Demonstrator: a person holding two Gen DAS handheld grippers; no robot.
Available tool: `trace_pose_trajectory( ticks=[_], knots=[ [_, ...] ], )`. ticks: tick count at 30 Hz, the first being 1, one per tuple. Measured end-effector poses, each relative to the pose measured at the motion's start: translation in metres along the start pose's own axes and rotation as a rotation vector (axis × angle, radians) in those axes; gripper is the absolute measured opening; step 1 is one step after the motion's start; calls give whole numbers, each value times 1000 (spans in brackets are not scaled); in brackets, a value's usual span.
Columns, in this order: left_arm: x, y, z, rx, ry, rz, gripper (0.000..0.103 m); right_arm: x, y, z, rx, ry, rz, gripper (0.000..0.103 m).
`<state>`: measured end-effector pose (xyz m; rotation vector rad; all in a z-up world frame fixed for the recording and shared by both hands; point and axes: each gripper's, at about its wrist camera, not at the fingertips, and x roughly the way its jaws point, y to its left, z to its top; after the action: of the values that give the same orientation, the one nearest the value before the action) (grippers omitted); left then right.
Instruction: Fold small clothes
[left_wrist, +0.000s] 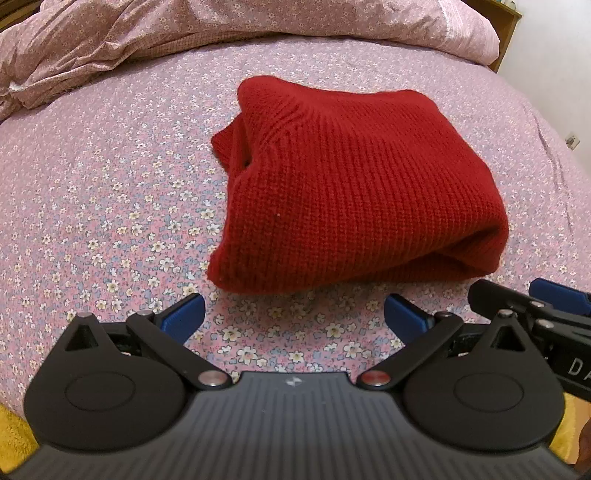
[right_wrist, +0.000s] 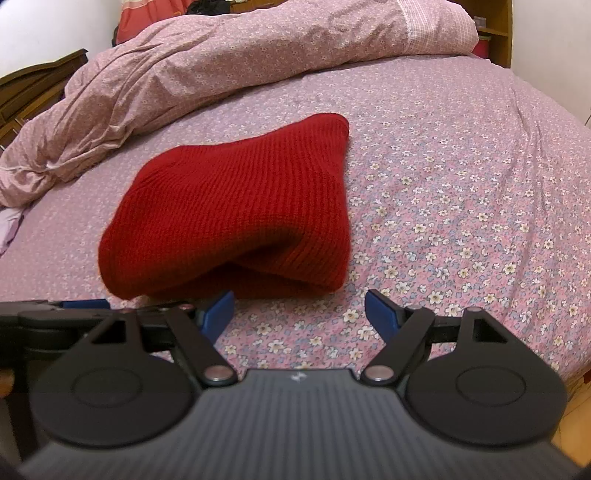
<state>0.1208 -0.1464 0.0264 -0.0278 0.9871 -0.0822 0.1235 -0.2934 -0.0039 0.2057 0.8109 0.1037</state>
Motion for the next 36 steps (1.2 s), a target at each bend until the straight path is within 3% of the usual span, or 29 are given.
trace_pose_trajectory(
  ticks=[36],
  knots=[
    [0, 0, -2, -8, -2, -4, 103, -2, -1, -1, 18, -5, 12, 79]
  ],
)
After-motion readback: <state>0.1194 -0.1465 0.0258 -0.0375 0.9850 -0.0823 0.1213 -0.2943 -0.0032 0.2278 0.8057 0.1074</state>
